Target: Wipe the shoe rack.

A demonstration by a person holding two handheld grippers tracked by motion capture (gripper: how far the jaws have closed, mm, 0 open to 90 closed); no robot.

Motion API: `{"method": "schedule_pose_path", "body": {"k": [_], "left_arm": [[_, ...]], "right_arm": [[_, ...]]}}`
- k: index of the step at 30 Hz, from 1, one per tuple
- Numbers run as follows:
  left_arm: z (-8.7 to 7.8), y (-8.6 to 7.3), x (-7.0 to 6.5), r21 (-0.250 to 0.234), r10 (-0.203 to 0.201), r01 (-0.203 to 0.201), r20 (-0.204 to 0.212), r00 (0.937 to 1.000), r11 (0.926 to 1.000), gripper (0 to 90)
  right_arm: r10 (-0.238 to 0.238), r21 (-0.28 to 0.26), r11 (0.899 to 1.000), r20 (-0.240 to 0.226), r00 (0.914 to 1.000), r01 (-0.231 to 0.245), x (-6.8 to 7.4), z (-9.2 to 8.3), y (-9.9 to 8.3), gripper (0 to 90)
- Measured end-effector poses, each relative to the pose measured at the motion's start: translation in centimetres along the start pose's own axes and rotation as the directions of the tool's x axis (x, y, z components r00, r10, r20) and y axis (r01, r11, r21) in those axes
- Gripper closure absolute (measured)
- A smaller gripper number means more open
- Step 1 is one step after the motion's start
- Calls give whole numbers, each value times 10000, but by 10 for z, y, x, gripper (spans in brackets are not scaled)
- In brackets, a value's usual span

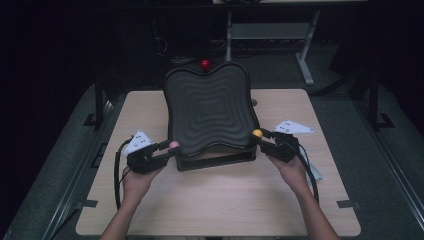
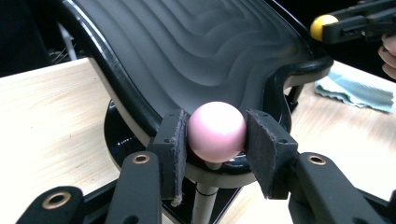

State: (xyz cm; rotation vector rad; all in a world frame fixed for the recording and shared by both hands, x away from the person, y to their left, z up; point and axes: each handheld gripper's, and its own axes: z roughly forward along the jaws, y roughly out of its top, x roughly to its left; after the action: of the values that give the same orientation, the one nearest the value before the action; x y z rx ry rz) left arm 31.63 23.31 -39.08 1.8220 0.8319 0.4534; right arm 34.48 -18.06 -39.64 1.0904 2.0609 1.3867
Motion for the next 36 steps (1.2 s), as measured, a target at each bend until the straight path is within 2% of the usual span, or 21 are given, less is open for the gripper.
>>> {"method": "schedule_pose_path", "body": {"k": [6, 21, 30, 36], "left_arm": [[6, 4, 5, 135, -8, 10, -209, 9998, 9999, 593], [18, 6, 15, -6, -398, 398, -465, 9981, 9992, 596], [13, 7, 14, 4, -302, 302, -448, 9985, 9995, 561], [10, 8, 11, 60, -166, 169, -379, 9991, 9998, 515]], "right_arm": [[21, 7, 10000, -67, 10000, -21, 1, -2, -1, 597], [59, 15, 10000, -190, 9998, -58, 1, -5, -2, 596], [140, -77, 9999, -444, 9989, -144, -2, -6, -4, 579], [120, -15, 9999, -509, 9986, -121, -6, -11, -8, 520]]}}
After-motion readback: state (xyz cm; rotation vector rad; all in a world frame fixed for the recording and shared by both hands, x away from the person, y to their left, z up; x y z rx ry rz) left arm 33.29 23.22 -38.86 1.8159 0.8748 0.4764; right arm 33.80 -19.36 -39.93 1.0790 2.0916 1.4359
